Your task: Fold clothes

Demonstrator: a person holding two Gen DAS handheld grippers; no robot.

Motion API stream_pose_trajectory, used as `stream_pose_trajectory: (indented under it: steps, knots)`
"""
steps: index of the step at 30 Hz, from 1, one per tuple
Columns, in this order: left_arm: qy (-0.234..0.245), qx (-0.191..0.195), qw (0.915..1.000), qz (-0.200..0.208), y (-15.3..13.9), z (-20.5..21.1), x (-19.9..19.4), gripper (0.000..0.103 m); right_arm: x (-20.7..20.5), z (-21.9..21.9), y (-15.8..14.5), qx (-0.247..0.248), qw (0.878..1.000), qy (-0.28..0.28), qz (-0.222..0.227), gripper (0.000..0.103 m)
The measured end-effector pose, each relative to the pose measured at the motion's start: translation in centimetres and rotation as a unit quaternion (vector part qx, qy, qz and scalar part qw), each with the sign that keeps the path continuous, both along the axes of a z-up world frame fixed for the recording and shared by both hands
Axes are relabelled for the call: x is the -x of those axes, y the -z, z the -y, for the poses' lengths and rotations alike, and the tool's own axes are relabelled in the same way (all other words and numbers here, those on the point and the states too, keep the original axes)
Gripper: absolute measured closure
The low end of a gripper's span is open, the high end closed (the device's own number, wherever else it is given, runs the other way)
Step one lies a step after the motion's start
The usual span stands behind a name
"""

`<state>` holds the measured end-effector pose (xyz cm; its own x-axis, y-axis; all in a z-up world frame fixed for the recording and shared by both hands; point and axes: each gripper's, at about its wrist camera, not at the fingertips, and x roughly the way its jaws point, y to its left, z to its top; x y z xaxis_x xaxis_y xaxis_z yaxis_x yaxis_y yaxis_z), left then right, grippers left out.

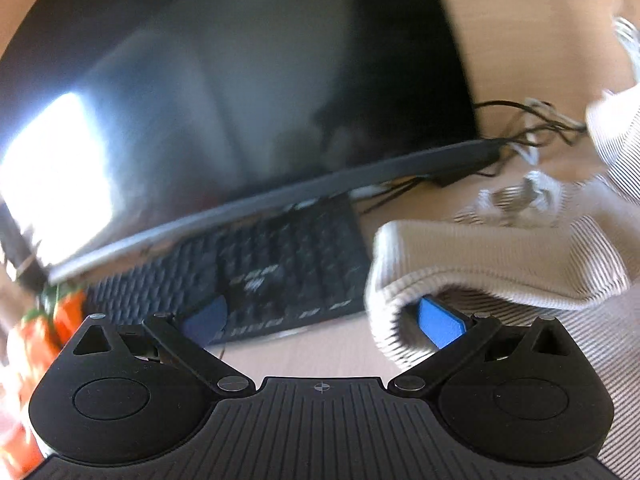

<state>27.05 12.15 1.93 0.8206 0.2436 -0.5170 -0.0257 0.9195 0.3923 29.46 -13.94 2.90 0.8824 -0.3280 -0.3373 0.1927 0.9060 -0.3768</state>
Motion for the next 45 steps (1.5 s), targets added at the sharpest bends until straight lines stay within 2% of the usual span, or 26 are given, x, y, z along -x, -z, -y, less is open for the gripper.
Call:
stream_pose_trajectory:
  steps: [4,6,9,11,13,15,16,17,18,20,21,23,26,28,31,32,34,35,37,39,41,45]
  knots:
    - [0.008,-0.032,0.9993,0.018,-0.2,0.9,-1.5,0.000,1.5,-4.5,3.3,0.012,0.992,-0.103,-0.071,0.000]
    - [-0.011,-0.034,0.9987,0.036,-0.8,0.2,-2.3,0.000,2.9,-6.8,4.8,0.019,0.985,-0.145,-0.091,0.000]
    - [-0.086,-0.013,0.9925,0.087,-3.1,-2.7,-1.9,0.000,4.4,-9.2,6.9,0.015,0.971,-0.203,-0.124,0.000]
    - [-0.156,0.017,0.9798,0.124,-5.0,-6.0,-1.2,0.000,4.9,-10.1,7.8,0.024,0.968,-0.218,-0.126,0.000]
    - [-0.238,0.069,0.9580,0.144,-6.9,-10.5,-0.3,0.000,5.5,-10.6,8.2,0.036,0.969,-0.218,-0.112,0.000]
    - [-0.291,0.101,0.9396,0.150,-7.7,-14.0,0.8,0.000,5.3,-10.7,8.2,0.037,0.969,-0.217,-0.110,0.000]
    - [-0.298,0.108,0.9372,0.146,-7.9,-15.0,1.2,0.000,5.2,-10.8,8.2,0.037,0.969,-0.216,-0.109,0.000]
    - [-0.283,0.107,0.9436,0.136,-7.8,-15.2,1.4,0.000,5.2,-10.9,8.1,0.042,0.970,-0.216,-0.107,0.000]
    - [-0.254,0.101,0.9545,0.120,-7.4,-14.8,1.6,0.000,5.2,-11.1,8.1,0.048,0.970,-0.215,-0.105,0.000]
    - [-0.161,0.088,0.9802,0.076,-6.2,-12.5,1.8,0.000,5.4,-11.3,8.2,0.062,0.970,-0.215,-0.098,0.000]
    - [-0.114,0.073,0.9893,0.054,-5.4,-11.0,1.8,0.000,5.5,-11.4,8.2,0.069,0.970,-0.215,-0.095,0.000]
    - [-0.026,0.030,0.9991,0.014,-3.3,-7.4,1.7,0.000,5.3,-11.0,8.3,0.066,0.970,-0.215,-0.095,0.000]
    - [0.055,-0.040,0.9973,-0.029,-0.1,-2.7,0.7,0.000,5.1,-10.5,8.3,0.054,0.970,-0.214,-0.099,0.000]
    - [0.078,-0.082,0.9920,-0.055,2.0,-0.4,-0.8,0.000,5.3,-10.4,8.3,0.055,0.971,-0.212,-0.098,0.000]
    - [0.052,-0.124,0.9894,-0.053,3.2,0.8,-3.5,0.000,5.8,-10.5,8.4,0.068,0.971,-0.211,-0.093,0.000]
    - [0.027,-0.121,0.9914,-0.042,2.6,0.4,-4.1,0.000,6.0,-10.3,8.4,0.071,0.971,-0.210,-0.092,0.000]
    - [-0.044,-0.067,0.9967,-0.005,-0.3,-2.0,-4.5,0.000,6.1,-10.0,8.4,0.070,0.971,-0.209,-0.092,0.000]
    - [-0.078,-0.017,0.9968,0.012,-2.0,-3.8,-4.4,0.000,6.1,-9.7,8.3,0.065,0.971,-0.208,-0.094,0.000]
    - [-0.130,0.077,0.9880,0.034,-4.3,-7.6,-3.4,0.000,5.7,-9.2,8.1,0.047,0.972,-0.207,-0.102,0.000]
    - [-0.173,0.151,0.9720,0.049,-5.8,-11.1,-2.4,0.000,5.5,-9.1,8.0,0.040,0.972,-0.207,-0.105,0.000]
    - [-0.201,0.175,0.9623,0.053,-6.0,-13.4,-1.4,0.000,5.4,-9.0,8.0,0.038,0.972,-0.207,-0.106,0.000]
    - [-0.244,0.187,0.9498,0.058,-5.8,-16.1,-0.1,0.000,5.3,-9.0,7.9,0.034,0.972,-0.207,-0.108,0.000]
